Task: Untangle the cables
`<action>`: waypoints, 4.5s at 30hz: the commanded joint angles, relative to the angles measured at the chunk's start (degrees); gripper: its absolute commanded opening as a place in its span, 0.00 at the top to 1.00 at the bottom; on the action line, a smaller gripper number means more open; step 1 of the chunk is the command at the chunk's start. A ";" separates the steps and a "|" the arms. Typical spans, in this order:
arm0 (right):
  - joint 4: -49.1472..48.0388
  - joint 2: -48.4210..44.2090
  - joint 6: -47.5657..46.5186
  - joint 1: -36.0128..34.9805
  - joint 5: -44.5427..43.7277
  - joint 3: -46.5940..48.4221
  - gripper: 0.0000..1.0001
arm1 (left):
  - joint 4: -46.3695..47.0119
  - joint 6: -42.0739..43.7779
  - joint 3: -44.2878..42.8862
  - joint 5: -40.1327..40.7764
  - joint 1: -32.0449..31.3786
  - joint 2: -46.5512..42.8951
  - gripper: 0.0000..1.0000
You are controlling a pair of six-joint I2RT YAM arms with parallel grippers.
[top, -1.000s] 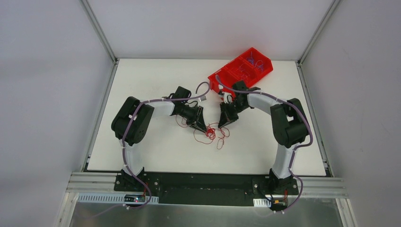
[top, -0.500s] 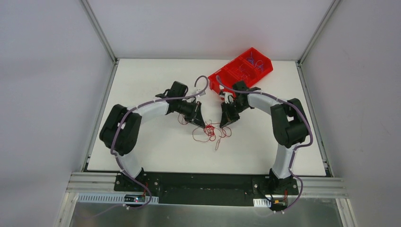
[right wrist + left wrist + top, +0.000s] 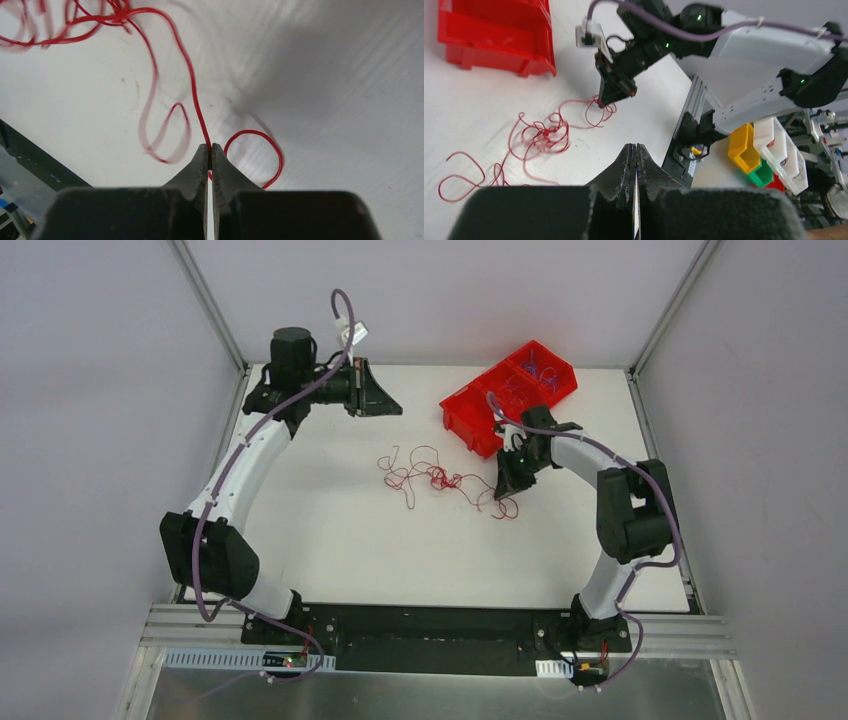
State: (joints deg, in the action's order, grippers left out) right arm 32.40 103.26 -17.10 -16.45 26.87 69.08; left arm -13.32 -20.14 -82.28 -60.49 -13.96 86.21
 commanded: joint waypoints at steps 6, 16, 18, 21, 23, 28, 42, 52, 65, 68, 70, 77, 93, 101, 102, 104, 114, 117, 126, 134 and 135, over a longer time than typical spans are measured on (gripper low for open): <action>4.88 -5.92 -5.57 3.72 -3.29 -4.27 1.00 | 0.97 -5.28 -6.98 -5.17 7.08 -3.63 1.00; 7.61 -5.66 -4.21 2.58 3.61 -2.39 1.00 | -0.94 5.84 7.50 2.79 -4.95 6.07 0.39; 7.80 -5.25 -4.27 2.69 3.72 -2.37 1.00 | -1.22 8.61 6.43 3.58 -9.03 10.78 0.38; 7.60 -5.09 -3.97 2.58 3.98 -2.29 1.00 | -1.85 11.01 4.05 4.89 -12.64 19.00 0.39; 7.47 -5.09 -3.95 2.60 3.91 -2.21 1.00 | -2.16 13.61 3.07 5.59 -14.34 22.44 0.43; 7.36 -4.25 -3.45 2.70 4.27 -1.92 1.00 | -3.10 17.86 0.36 8.39 -17.62 28.42 0.45; 6.12 -2.99 -2.40 2.69 4.39 -1.74 1.00 | -7.40 23.21 -4.16 11.26 -19.82 36.81 0.68; 5.71 -2.39 -2.89 2.74 -0.60 -1.81 1.00 | -7.76 20.44 -5.26 7.57 -19.77 30.70 1.00; 7.67 -4.60 -8.93 3.01 -10.74 -4.39 1.00 | -3.68 -2.72 -16.16 -6.93 -2.74 11.73 1.00; 8.22 -5.04 -10.56 3.06 -12.00 -5.44 1.00 | 2.08 -10.46 -18.73 -7.42 2.78 9.93 1.00; 8.91 -5.47 -11.54 3.19 -12.15 -5.96 1.00 | 9.08 -17.61 -18.77 -7.81 6.44 9.00 1.00; 12.08 -5.53 -10.53 3.29 -4.28 -3.29 1.00 | 4.95 -6.81 -6.00 -8.23 5.09 7.00 0.53; 11.07 -3.36 -8.16 3.25 -2.76 -1.40 1.00 | -1.43 11.02 -7.35 8.07 -19.52 32.74 0.55; 10.31 -3.48 -6.98 2.99 -2.25 -1.80 1.00 | -2.32 11.53 -8.07 11.90 -22.26 38.15 0.52; 10.21 -3.55 -6.84 2.91 -2.23 -1.95 1.00 | -2.33 11.51 -8.19 12.55 -22.38 38.71 0.50; 10.20 -3.59 -6.64 2.82 -2.03 -1.99 1.00 | -2.37 11.53 -8.81 13.71 -22.60 39.42 0.49; 9.82 -3.21 -6.22 2.49 -2.13 -2.06 1.00 | -3.00 12.06 -10.62 17.25 -23.40 42.78 0.70; 9.71 -3.23 -6.48 2.27 -3.10 -2.10 1.00 | -3.70 12.71 -10.66 17.50 -23.20 42.61 0.87; 12.06 -2.90 -12.88 1.94 -15.61 -3.79 1.00 | 6.65 -0.34 -5.74 3.47 -16.22 27.23 1.00; 11.43 -5.84 -12.20 2.64 -18.79 -5.72 1.00 | 29.84 -26.96 -3.52 -9.52 -7.26 14.44 1.00; 11.25 -6.17 -12.15 2.59 -18.79 -5.91 1.00 | 33.45 -30.36 -3.39 -10.24 -6.29 13.63 1.00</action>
State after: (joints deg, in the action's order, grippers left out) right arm 39.77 99.66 -27.92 -14.72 14.94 64.95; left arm 1.34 -32.49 -86.21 -60.99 -23.73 107.33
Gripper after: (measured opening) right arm 0.014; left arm 0.038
